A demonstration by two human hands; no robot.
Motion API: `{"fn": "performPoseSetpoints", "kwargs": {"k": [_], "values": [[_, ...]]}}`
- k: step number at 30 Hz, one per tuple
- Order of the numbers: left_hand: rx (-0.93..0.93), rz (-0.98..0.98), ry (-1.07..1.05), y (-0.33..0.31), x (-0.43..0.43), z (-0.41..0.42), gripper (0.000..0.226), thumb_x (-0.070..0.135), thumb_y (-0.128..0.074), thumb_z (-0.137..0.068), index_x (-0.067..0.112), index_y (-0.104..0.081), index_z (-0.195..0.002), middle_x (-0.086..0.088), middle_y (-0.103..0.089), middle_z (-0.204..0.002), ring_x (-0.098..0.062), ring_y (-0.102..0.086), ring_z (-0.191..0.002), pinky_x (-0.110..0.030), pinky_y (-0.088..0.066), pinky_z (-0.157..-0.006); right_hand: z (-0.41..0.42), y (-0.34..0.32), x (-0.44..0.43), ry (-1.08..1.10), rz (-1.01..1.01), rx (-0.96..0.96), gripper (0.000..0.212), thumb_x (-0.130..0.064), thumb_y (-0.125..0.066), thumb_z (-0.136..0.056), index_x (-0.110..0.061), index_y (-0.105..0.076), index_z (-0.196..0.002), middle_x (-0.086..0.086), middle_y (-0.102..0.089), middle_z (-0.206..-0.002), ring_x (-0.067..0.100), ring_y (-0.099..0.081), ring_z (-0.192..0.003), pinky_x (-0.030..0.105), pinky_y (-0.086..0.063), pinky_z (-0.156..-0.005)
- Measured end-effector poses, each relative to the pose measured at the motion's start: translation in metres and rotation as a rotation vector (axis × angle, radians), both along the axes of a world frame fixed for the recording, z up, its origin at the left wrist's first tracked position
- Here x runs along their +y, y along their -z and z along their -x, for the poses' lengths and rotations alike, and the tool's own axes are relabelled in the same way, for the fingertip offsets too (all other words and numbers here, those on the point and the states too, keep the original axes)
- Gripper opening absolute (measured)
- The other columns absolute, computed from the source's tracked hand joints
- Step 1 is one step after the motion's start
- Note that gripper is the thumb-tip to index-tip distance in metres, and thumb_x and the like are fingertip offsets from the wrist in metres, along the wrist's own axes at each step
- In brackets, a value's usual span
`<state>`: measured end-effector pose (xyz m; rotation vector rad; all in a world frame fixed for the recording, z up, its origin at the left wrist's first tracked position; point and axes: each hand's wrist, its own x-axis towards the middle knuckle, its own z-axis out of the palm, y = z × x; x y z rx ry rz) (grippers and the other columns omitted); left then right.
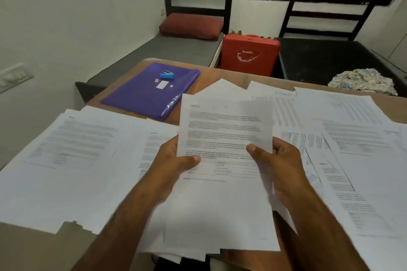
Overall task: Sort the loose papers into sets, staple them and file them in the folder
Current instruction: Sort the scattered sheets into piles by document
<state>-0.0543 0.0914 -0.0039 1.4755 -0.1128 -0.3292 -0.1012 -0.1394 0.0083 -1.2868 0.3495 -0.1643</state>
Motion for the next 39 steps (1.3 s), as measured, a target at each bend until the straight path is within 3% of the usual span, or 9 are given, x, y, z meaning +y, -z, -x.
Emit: {"fn": "performPoseSetpoints", "kwargs": {"k": [5,14,21,24,28,31,35,39], "values": [[0.069,-0.034,0.01,0.008,0.004,0.004,0.043,-0.005,-0.064,-0.095,0.023,-0.066,-0.127,0.004,-0.075,-0.12,-0.02,-0.073,-0.11,-0.046,-0.057,-0.099,0.0,0.028,-0.004,-0.029,-0.057,0.042,0.036,0.004,-0.074,-0.09,-0.003,-0.07,-0.124,0.014,-0.076,-0.118,0.038,-0.075,-0.106,0.057,-0.056,-0.098],[0.089,-0.04,-0.021,0.013,0.004,-0.001,0.036,-0.002,-0.066,-0.095,0.027,-0.067,-0.118,0.009,-0.077,-0.116,-0.019,-0.074,-0.108,-0.044,-0.058,-0.097,-0.006,0.03,-0.005,-0.03,-0.029,0.101,0.033,0.001,-0.074,-0.091,-0.006,-0.072,-0.123,0.011,-0.078,-0.115,0.035,-0.076,-0.102,0.052,-0.06,-0.092],[0.078,-0.078,-0.032,0.015,0.007,-0.003,0.036,0.002,-0.069,-0.095,0.031,-0.068,-0.117,0.011,-0.076,-0.118,-0.015,-0.074,-0.107,-0.037,-0.06,-0.093,-0.011,0.029,-0.003,-0.081,0.024,0.066,0.031,0.0,-0.072,-0.092,-0.008,-0.071,-0.123,0.007,-0.078,-0.115,0.027,-0.077,-0.103,0.034,-0.063,-0.078],[0.081,-0.075,-0.012,0.012,0.007,-0.006,0.034,0.003,-0.069,-0.095,0.03,-0.068,-0.114,0.014,-0.077,-0.111,-0.011,-0.075,-0.101,-0.03,-0.062,-0.085,-0.011,0.023,-0.007,-0.134,0.093,0.054,0.034,0.0,-0.072,-0.093,-0.009,-0.069,-0.125,0.004,-0.078,-0.118,0.025,-0.075,-0.108,0.038,-0.06,-0.092],[0.067,-0.096,0.037,0.008,0.004,-0.009,0.037,0.005,-0.07,-0.095,0.023,-0.067,-0.127,0.008,-0.076,-0.118,-0.016,-0.074,-0.106,-0.04,-0.059,-0.096,-0.009,0.017,-0.023,-0.139,0.221,0.099,0.038,-0.001,-0.078,-0.089,-0.016,-0.071,-0.123,0.0,-0.079,-0.115,0.026,-0.076,-0.106,0.049,-0.056,-0.102],[0.036,-0.111,0.084,0.007,-0.003,-0.005,0.039,0.006,-0.07,-0.096,0.021,-0.065,-0.131,0.008,-0.075,-0.122,-0.016,-0.073,-0.108,-0.037,-0.06,-0.094,-0.002,0.018,-0.031,-0.115,0.276,0.123,0.037,-0.004,-0.08,-0.087,-0.018,-0.072,-0.121,-0.001,-0.079,-0.113,0.026,-0.076,-0.104,0.052,-0.058,-0.099],[-0.013,-0.154,0.047,0.008,-0.009,0.001,0.039,0.005,-0.07,-0.095,0.019,-0.065,-0.131,0.008,-0.075,-0.121,-0.007,-0.073,-0.103,-0.02,-0.06,-0.081,0.008,0.018,-0.032,-0.089,0.285,0.128,0.034,-0.003,-0.079,-0.088,-0.017,-0.073,-0.119,-0.003,-0.08,-0.109,0.023,-0.077,-0.101,0.046,-0.06,-0.095],[-0.015,-0.138,0.029,0.002,-0.011,0.015,0.041,0.001,-0.068,-0.096,0.018,-0.064,-0.132,0.008,-0.074,-0.12,-0.006,-0.073,-0.103,-0.017,-0.058,-0.079,0.013,0.014,-0.032,-0.088,0.276,0.117,0.028,0.001,-0.076,-0.088,-0.013,-0.075,-0.112,0.001,-0.081,-0.104,0.022,-0.079,-0.092,0.033,-0.065,-0.077]]}}
